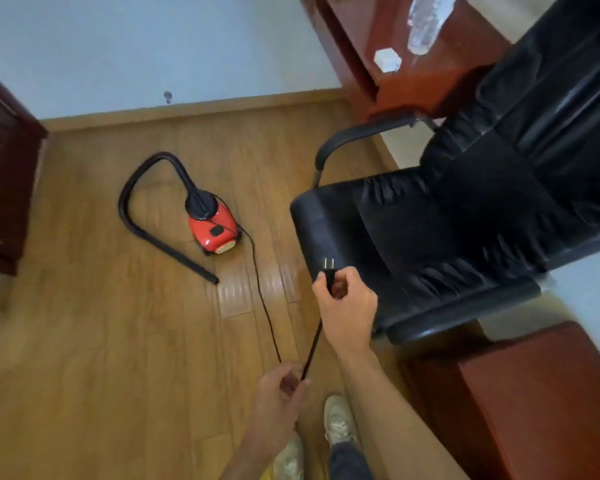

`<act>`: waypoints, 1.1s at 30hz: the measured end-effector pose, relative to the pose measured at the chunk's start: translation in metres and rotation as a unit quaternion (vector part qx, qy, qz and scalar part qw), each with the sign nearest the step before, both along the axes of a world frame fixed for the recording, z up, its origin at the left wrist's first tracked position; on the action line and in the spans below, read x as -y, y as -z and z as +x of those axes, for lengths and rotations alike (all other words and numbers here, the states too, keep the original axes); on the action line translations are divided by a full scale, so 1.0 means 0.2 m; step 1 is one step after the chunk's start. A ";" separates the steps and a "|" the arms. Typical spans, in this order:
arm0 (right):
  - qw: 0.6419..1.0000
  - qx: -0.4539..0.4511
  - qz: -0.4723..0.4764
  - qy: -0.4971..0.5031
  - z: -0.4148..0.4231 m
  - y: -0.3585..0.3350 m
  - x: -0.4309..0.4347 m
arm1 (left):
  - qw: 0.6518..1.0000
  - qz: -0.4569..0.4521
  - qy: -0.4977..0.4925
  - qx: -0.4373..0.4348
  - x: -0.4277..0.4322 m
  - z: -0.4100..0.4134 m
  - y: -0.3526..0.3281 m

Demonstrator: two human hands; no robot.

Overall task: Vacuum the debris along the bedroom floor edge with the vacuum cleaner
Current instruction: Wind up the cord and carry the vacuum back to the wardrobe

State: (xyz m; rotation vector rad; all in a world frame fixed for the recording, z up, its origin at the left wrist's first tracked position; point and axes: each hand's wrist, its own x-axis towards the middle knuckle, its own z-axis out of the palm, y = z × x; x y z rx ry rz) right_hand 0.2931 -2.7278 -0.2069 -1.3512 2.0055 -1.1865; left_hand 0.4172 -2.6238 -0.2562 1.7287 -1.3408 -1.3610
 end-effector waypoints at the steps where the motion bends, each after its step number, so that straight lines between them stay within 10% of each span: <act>1: 1.000 0.000 -0.001 -0.030 0.07 -0.01 0.05 | 1.000 -0.014 -0.023 0.008 0.02 0.06 0.00; 12: 0.966 -0.016 -0.040 -0.255 0.59 0.01 0.58 | 0.979 -0.027 -0.195 0.052 0.36 0.40 0.00; 33: 0.933 -0.026 -0.054 -0.355 0.97 0.11 1.62 | 0.948 -0.056 -0.314 0.023 1.31 0.59 0.08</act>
